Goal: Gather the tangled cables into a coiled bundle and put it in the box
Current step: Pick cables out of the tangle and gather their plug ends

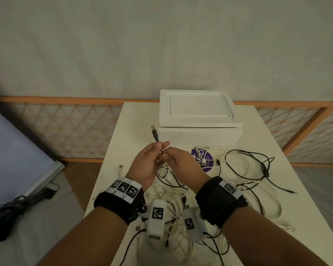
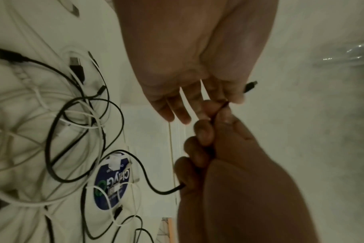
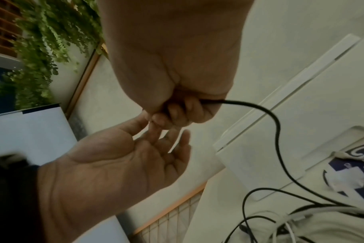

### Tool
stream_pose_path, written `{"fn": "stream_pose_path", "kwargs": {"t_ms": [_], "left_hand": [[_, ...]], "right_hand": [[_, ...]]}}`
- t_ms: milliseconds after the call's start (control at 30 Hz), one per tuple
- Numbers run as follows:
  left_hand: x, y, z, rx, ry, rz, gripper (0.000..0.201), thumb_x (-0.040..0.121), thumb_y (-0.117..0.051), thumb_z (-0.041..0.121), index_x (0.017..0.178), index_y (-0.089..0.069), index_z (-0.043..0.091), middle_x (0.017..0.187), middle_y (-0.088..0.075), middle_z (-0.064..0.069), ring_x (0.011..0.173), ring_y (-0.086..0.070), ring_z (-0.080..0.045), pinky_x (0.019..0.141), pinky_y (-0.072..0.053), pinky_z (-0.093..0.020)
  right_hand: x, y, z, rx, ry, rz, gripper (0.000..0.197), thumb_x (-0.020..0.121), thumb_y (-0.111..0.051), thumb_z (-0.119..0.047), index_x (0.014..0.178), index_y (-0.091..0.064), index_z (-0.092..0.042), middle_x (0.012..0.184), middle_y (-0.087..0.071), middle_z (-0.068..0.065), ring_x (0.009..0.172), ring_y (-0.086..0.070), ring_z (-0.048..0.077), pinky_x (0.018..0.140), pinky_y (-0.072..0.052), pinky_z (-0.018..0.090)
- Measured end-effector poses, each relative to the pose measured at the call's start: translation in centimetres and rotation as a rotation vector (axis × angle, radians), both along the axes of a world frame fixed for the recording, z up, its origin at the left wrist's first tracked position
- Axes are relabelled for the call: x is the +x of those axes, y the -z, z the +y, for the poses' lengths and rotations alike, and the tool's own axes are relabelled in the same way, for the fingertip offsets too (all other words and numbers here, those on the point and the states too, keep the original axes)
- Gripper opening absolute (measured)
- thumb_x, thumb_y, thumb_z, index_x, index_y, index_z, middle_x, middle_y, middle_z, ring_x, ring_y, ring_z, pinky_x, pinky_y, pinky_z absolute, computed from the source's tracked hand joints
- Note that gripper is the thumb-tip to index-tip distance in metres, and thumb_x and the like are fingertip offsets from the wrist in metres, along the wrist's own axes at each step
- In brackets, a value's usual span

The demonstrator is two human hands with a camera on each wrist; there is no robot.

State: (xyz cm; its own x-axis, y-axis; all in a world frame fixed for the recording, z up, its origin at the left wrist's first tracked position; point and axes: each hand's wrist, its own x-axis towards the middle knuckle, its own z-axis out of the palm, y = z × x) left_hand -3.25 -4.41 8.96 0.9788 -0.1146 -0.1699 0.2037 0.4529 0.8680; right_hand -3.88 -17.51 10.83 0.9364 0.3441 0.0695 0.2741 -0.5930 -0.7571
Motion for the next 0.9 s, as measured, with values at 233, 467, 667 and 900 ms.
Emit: {"fn": "stream_pose_path", "kwargs": {"t_ms": [233,467,667,900], "left_hand": [[-0.4,0.0,-1.0,-0.135,-0.212,0.06,0.032,0.102,-0.036,0.019,0.077,-0.053,0.008,0.077,-0.069,-0.003,0.071,-0.065,-0.013,0.07,-0.054,-0.026],[0.9,3.1,4.2,-0.443,-0.698,0.501,0.039,0.103,-0.032,0.019,0.065,-0.038,0.013,0.062,-0.036,-0.003,0.054,-0.037,-0.015,0.062,-0.046,-0.029],[0.1,6.3,7.3,-0.302,-0.797,0.596,0.042,0.104,-0.033,0.028,0.066,-0.041,0.012,0.052,-0.042,-0.001,0.052,-0.038,-0.013,0.06,-0.043,-0.026],[-1.7,11.8,14.1,0.624,-0.743,0.744,0.037,0.098,-0.041,0.026,0.12,-0.051,-0.003,0.116,-0.059,-0.019,0.108,-0.056,-0.031,0.09,-0.045,-0.036]], "right_hand": [[0.2,0.5,-0.2,-0.218,-0.035,-0.064,0.027,0.101,-0.035,-0.03,0.116,-0.055,-0.021,0.097,-0.068,0.007,0.089,-0.062,0.024,0.076,-0.05,0.037],[-0.8,4.4,-5.7,-0.681,-0.082,0.04,0.022,0.097,-0.036,-0.027,0.108,-0.053,-0.034,0.1,-0.067,0.002,0.089,-0.063,0.025,0.076,-0.051,0.034],[-1.2,6.3,-9.4,-0.711,-0.001,0.098,0.023,0.097,-0.038,-0.034,0.108,-0.058,-0.038,0.108,-0.067,-0.004,0.098,-0.062,0.02,0.081,-0.049,0.031],[-3.1,7.2,-17.3,-0.779,0.182,0.212,0.025,0.098,-0.038,-0.041,0.111,-0.058,-0.04,0.104,-0.066,-0.007,0.097,-0.061,0.018,0.08,-0.045,0.029]]}}
